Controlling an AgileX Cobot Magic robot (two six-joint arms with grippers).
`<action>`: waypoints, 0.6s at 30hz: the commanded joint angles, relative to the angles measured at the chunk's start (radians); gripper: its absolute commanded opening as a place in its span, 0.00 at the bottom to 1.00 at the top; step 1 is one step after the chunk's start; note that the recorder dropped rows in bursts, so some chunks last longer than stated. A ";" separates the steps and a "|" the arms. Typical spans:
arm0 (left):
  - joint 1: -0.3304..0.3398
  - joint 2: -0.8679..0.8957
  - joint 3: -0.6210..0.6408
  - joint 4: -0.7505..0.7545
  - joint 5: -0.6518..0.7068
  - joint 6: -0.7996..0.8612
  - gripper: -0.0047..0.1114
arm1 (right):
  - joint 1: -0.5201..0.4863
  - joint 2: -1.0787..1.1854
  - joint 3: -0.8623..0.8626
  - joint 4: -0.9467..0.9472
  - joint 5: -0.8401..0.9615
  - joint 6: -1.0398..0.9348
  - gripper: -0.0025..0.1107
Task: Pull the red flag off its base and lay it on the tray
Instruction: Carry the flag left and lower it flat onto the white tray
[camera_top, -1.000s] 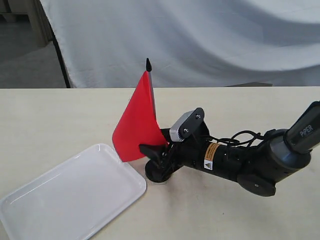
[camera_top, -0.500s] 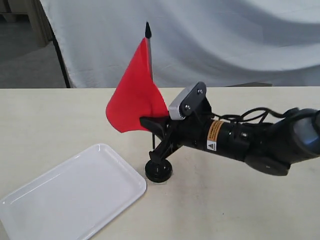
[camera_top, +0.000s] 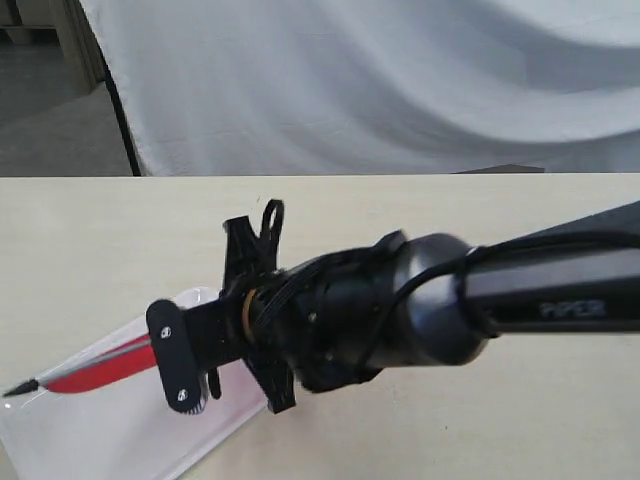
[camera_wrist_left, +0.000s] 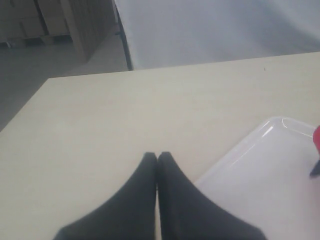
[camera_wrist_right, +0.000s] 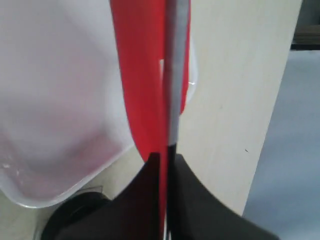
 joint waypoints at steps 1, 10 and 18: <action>-0.008 -0.001 0.002 0.005 -0.009 -0.003 0.04 | 0.060 0.089 -0.077 -0.036 0.119 -0.021 0.02; -0.008 -0.001 0.002 0.005 -0.008 -0.003 0.04 | 0.085 0.178 -0.139 -0.036 0.115 -0.022 0.02; -0.008 -0.001 0.002 0.005 -0.008 -0.003 0.04 | 0.085 0.177 -0.139 -0.014 0.108 0.001 0.43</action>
